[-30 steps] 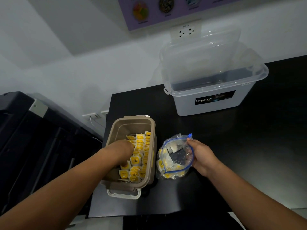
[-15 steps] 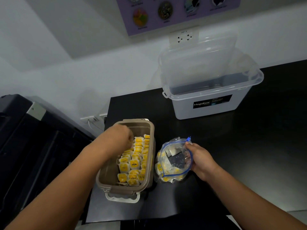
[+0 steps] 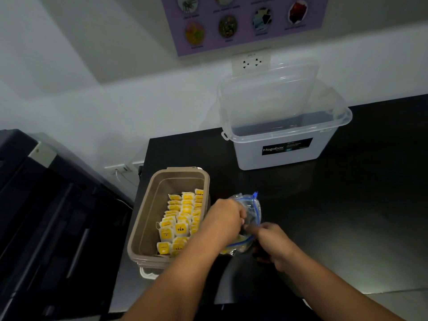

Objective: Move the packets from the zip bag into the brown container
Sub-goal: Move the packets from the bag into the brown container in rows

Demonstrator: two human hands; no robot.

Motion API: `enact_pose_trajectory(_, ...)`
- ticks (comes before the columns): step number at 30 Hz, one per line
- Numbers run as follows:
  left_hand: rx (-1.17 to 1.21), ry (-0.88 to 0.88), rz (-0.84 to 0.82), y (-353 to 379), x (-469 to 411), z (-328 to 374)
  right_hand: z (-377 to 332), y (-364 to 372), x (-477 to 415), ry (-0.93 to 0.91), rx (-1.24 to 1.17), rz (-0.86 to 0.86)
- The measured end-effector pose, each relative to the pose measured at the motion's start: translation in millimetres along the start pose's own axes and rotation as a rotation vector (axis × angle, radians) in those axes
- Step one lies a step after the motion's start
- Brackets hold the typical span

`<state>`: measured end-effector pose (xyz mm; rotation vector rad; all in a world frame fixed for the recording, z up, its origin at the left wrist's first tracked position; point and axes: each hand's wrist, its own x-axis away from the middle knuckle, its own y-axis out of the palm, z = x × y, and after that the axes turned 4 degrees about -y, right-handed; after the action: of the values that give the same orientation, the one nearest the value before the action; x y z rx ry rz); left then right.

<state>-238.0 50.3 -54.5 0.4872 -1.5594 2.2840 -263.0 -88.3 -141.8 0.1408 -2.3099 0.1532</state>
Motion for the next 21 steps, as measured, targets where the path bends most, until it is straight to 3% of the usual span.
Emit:
enact_pose_trajectory(3, 0.002, -0.05, -0.018, 27.0, -13.6, -5.8, 2.5, -1.6, 0.5, 0.008, -0.073, -0.004)
enact_pose_trajectory(6, 0.005, -0.161, -0.185, 41.9, -28.8, -4.4, 1.7, -5.1, 1.4, -0.008, -0.201, 0.01)
enact_pose_trajectory(8, -0.057, -0.201, -0.176, 49.1, -32.8, -4.8, -0.2, -7.5, 1.3, -0.024, -0.318, 0.033)
enact_pose_trajectory(11, -0.093, -0.187, -0.104, 57.3, -35.3, -4.2, -2.8, -10.8, 0.4, -0.034, -0.454, 0.093)
enact_pose_trajectory(21, 0.099, -0.014, -0.146, 61.9, -13.8, -0.8, 0.4, -12.5, -0.8, -0.062, -0.641, 0.181)
